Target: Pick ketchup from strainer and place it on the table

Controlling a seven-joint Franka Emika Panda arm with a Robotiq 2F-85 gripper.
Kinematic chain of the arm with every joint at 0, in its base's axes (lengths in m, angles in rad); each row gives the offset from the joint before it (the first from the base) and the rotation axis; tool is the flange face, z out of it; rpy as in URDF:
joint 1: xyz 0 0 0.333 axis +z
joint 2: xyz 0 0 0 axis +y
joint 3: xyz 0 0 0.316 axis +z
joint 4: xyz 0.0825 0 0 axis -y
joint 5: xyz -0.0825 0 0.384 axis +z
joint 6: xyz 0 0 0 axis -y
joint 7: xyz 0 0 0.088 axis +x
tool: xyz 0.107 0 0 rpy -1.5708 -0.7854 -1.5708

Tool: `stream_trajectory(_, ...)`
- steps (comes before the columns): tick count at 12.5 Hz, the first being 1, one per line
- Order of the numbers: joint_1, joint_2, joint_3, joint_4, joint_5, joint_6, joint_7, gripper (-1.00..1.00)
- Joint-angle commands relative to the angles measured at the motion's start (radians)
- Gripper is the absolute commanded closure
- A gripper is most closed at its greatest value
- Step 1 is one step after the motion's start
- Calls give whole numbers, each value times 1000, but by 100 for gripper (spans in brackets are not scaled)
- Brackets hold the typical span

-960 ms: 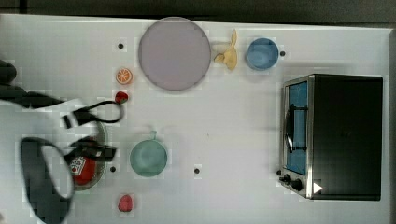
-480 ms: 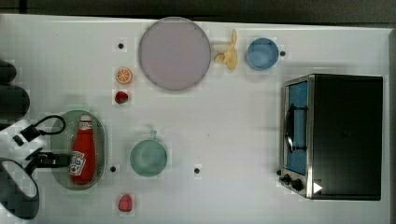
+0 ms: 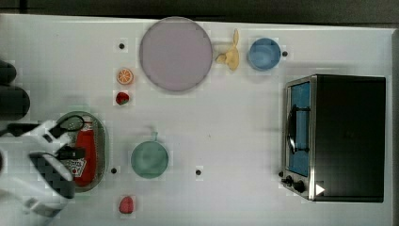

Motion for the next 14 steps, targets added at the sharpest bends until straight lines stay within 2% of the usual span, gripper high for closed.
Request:
stream_trajectory(1,-6,75,-4,-40,-29,111,110,-100)
stream_trajectory(5,0,205,-8,-35,-66,200,167,-100)
stream_trajectory(9,14,280,-29,-35,-119,224,203,-100)
stream_trajectory(10,22,291,-38,-33,-126,239,211,-91)
stream_trajectory(12,27,303,-48,-33,-126,259,222,-43)
stream_trajectory(13,26,298,-44,-29,-126,269,222,-25)
stream_trajectory(14,27,289,-40,-26,-126,266,222,-25)
